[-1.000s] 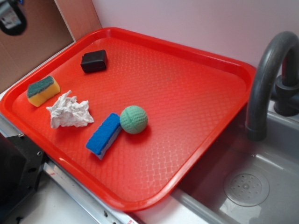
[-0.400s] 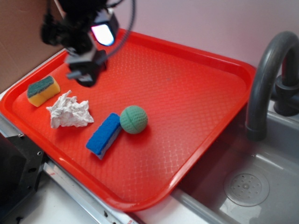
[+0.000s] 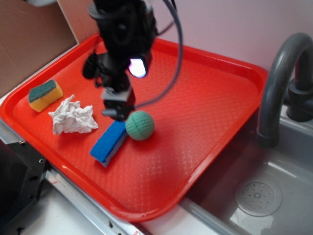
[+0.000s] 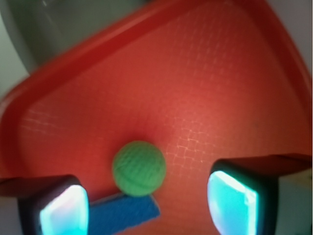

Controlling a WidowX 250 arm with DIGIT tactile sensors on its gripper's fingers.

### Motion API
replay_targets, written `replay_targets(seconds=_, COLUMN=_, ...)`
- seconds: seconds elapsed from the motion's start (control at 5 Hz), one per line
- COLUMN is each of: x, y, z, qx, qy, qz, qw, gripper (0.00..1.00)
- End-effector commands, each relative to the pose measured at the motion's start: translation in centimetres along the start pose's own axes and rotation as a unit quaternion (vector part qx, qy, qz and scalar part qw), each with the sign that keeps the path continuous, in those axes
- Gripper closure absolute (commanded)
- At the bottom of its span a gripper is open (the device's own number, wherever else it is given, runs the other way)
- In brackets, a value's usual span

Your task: Grab the green ball.

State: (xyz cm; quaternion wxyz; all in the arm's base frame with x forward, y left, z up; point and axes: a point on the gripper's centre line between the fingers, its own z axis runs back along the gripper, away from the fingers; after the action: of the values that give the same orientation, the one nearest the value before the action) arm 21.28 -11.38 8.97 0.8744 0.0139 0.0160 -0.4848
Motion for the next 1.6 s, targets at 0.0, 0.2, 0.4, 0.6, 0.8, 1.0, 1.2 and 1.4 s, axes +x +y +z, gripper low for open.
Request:
replay_targets(seconds=0.0, x=-0.7, y=-0.4, z=-2.4, qx=0.002, qy=0.031, qz=0.0, qw=1.0, gripper=0.0)
replay_targets(seconds=0.2, x=-0.8, y=-0.3, z=-3.8, qx=-0.004, qy=0.049, qz=-0.011, qw=0.999, gripper=0.0)
replay_targets(seconds=0.4, x=-0.4, y=-0.9, z=-5.4, qx=-0.017, qy=0.067, qz=-0.022, qw=0.997, gripper=0.0)
replay_targets(seconds=0.6, x=-0.4, y=-1.1, z=-6.8, qx=-0.033, qy=0.078, qz=-0.03, qw=0.996, gripper=0.0)
replay_targets(seconds=0.8, x=-0.3, y=-1.6, z=-7.3, qx=-0.038, qy=0.09, qz=-0.034, qw=0.995, gripper=0.05)
replay_targets(seconds=1.0, x=-0.3, y=-1.6, z=-7.3, qx=-0.037, qy=0.091, qz=-0.029, qw=0.995, gripper=1.0)
replay_targets(seconds=1.2, x=-0.5, y=-1.6, z=-6.9, qx=-0.034, qy=0.085, qz=-0.023, qw=0.996, gripper=1.0)
replay_targets(seconds=1.4, x=-2.0, y=2.4, z=-2.1, qx=0.001, qy=-0.022, qz=0.097, qw=0.995, gripper=1.0)
